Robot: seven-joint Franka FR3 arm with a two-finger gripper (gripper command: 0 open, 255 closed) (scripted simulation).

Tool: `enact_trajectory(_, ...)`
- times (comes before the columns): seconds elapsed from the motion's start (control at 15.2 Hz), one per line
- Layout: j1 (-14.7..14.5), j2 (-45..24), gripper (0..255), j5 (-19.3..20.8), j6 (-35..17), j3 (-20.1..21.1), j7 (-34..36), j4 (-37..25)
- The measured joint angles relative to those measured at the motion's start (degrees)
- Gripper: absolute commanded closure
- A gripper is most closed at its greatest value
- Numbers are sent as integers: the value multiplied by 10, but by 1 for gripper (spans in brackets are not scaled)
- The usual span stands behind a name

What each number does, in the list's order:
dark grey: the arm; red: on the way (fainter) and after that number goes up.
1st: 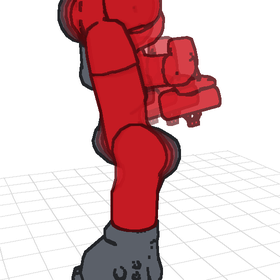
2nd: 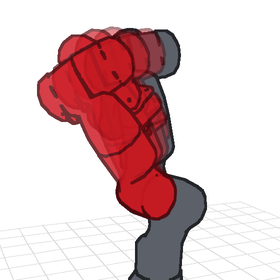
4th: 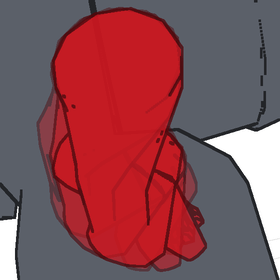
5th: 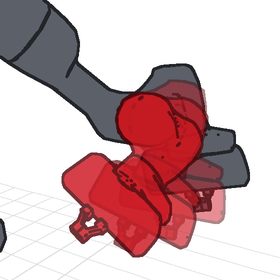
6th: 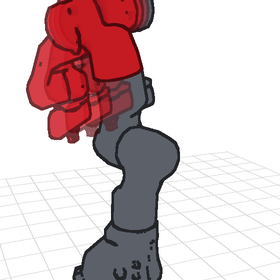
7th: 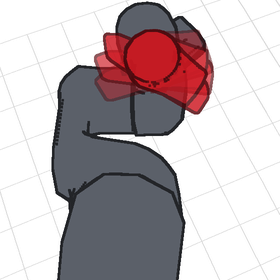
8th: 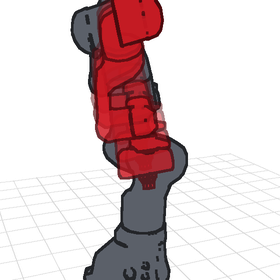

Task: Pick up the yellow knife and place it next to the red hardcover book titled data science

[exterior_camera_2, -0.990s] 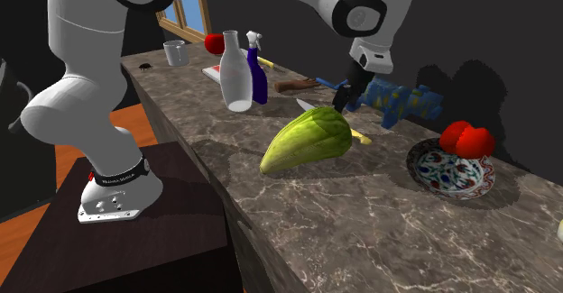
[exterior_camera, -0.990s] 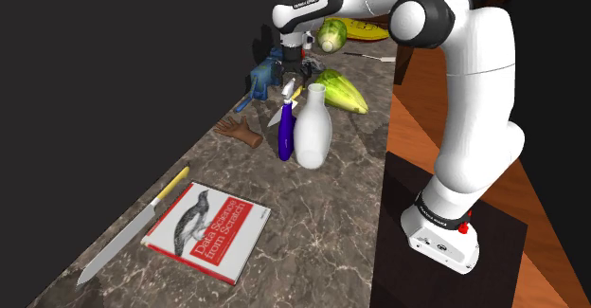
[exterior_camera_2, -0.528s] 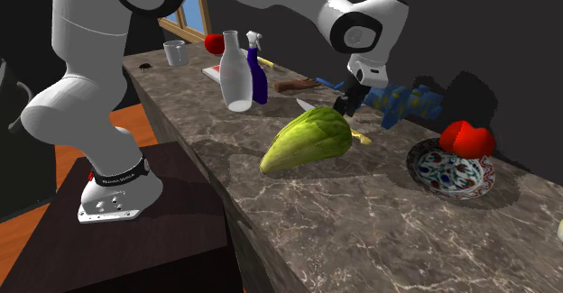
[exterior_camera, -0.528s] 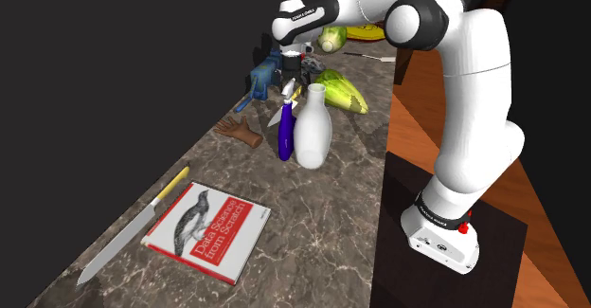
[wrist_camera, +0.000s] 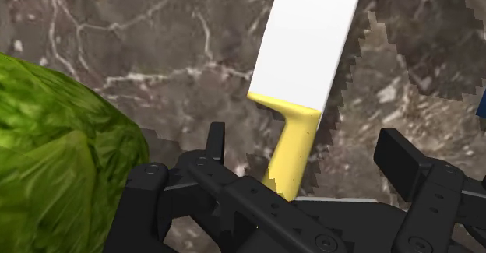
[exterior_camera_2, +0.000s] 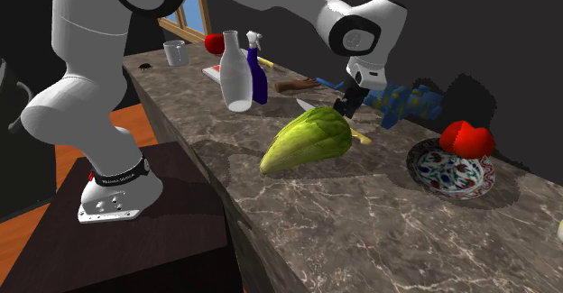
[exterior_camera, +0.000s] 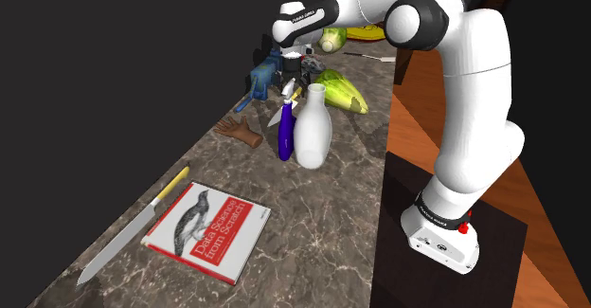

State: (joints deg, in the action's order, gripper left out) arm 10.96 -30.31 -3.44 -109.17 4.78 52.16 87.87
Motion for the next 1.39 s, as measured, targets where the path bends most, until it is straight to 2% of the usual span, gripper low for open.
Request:
enact_trajectory(0.73,0,1,255,0,2,0,0,-1)
enact_trajectory(1.39,1,25,255,0,64,1,4,-40)
